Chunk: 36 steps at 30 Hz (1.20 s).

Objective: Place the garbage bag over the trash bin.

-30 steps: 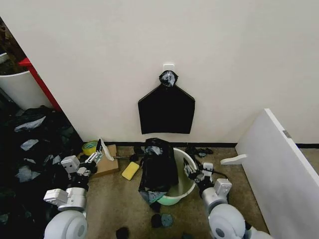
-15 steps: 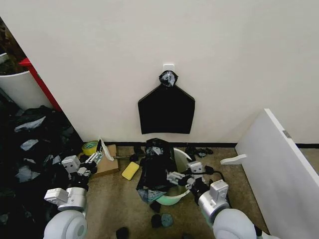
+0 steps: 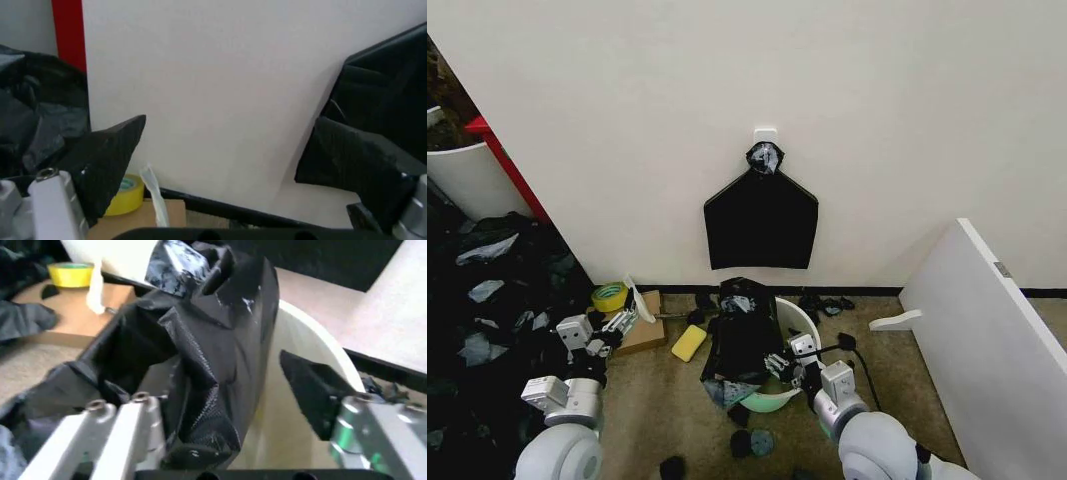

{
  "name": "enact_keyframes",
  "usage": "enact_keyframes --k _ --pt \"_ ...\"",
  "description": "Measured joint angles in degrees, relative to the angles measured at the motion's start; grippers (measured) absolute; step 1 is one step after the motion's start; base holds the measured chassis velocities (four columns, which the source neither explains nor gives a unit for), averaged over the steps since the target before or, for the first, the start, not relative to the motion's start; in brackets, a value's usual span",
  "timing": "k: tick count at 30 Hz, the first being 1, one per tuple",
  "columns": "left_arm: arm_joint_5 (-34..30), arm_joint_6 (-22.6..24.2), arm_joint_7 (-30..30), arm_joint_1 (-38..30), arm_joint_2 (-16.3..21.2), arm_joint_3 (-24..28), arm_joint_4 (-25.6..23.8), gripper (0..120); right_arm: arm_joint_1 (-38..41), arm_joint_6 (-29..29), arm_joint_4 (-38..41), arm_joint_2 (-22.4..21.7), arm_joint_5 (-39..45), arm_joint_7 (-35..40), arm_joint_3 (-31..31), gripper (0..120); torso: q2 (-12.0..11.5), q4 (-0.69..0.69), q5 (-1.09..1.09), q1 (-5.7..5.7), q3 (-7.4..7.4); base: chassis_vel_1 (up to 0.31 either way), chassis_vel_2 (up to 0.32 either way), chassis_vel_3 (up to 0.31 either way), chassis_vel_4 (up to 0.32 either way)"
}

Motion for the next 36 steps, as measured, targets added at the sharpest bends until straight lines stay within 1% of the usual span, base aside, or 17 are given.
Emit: enact_keyframes --k 2,3,4,7,8,13,14,20,21,25,28,29,30,32,34,35,36 --pt "-0.32 0.24 -0.07 0.06 0.03 0.6 -0.24 100 -0.02 -0.14 -0.24 0.15 -0.31 0.42 0.08 39 0.0 0.0 0.0 0.0 0.0 0.0 0.0 0.0 0.0" --pt "-0.51 0.32 -0.09 0.06 0.12 0.88 -0.3 100 -0.05 -0.14 -0.31 0.2 -0.32 0.58 0.14 37 0.0 0.0 0.0 0.0 0.0 0.0 0.0 0.0 0.0" --pt "-0.78 0.41 -0.09 0.08 0.3 1.33 -0.36 100 -0.09 -0.11 -0.41 0.29 -0.31 0.74 0.2 30 0.0 0.0 0.0 0.0 0.0 0.0 0.0 0.0 0.0" --pt "-1.39 0.51 0.11 0.05 0.92 2.32 -0.37 100 -0.14 0.66 -0.63 0.59 0.42 1.16 0.28 24 0.0 0.0 0.0 0.0 0.0 0.0 0.0 0.0 0.0" --pt "-2.0 0.56 0.58 -0.09 1.65 3.11 -0.34 100 -0.14 1.66 -0.83 1.08 1.97 1.83 0.34 18 0.0 0.0 -0.01 0.0 0.0 0.0 0.0 0.0 0.0" --pt "-3.24 0.85 3.33 -0.93 4.6 6.06 0.74 100 -0.39 4.48 -2.63 3.56 7.87 4.21 1.3 0 0.0 0.0 0.0 0.0 0.0 0.0 0.0 0.0 0.0" --pt "-3.24 0.85 3.33 -0.93 4.6 6.06 0.74 100 -0.39 4.48 -2.63 3.56 7.87 4.21 1.3 0 0.0 0.0 0.0 0.0 0.0 0.0 0.0 0.0 0.0" --pt "-3.78 3.21 10.61 -4.21 10.48 12.83 5.27 100 -1.27 8.07 -4.86 5.89 11.92 3.9 3.86 0 0.0 0.0 -0.01 0.0 0.0 0.0 0.0 0.0 0.0" --pt "-3.78 3.21 10.61 -4.21 10.48 12.83 5.27 100 -1.27 8.07 -4.86 5.89 11.92 3.9 3.86 0 0.0 0.0 -0.01 0.0 0.0 0.0 0.0 0.0 0.0" --pt "-5.23 6.27 13.27 -8.0 13.64 14.89 7.5 100 -0.67 8.47 -5.4 7.16 12.95 3.29 4.92 0 0.0 -0.03 -0.01 0.0 0.0 0.0 0.0 0.0 0.0" --pt "-6.49 8.28 13.38 -8.91 14.59 15.13 7.63 100 -0.14 8.61 -5.69 7.34 13.13 2.89 4.81 0 0.0 0.02 0.01 0.0 0.0 0.0 0.0 0.0 0.0" --pt "-7.93 10.51 13.36 -9.82 15.29 15.31 7.65 100 -0.03 8.75 -5.79 7.39 13.16 2.59 4.79 0 0.0 0.04 0.01 0.0 0.0 0.0 0.0 0.0 0.0" --pt "-9.62 13.05 13.21 -10.86 16.01 15.51 7.65 100 -0.07 8.89 -5.84 7.42 13.15 2.37 4.84 0 0.0 0.02 0.0 0.0 0.0 0.0 0.0 0.0 0.0" --pt "-14.1 20.61 12.53 -14.42 17.76 16.06 7.65 100 0.14 9.21 -6.13 7.75 12.76 1.79 5.39 0 0.0 -0.03 0.0 0.0 0.0 0.0 0.0 0.0 0.0" --pt "-15.59 24.8 11.97 -16.62 18.24 16.42 7.71 100 0.74 9.58 -6.72 8.11 11.9 1.15 5.6 0 0.0 0.01 0.01 0.0 0.0 0.0 0.0 0.0 0.0" --pt "-15.59 24.8 11.97 -16.62 18.24 16.42 7.71 100 0.74 9.58 -6.72 8.11 11.9 1.15 5.6 0 0.0 0.01 0.01 0.0 0.0 0.0 0.0 0.0 0.0" --pt "-16.38 27.41 11.51 -18.25 18.29 16.67 7.91 100 0.79 9.65 -6.95 8.27 11.42 0.93 5.64 0 0.0 0.04 -0.01 0.0 0.01 0.0 0.0 0.0 0.0"
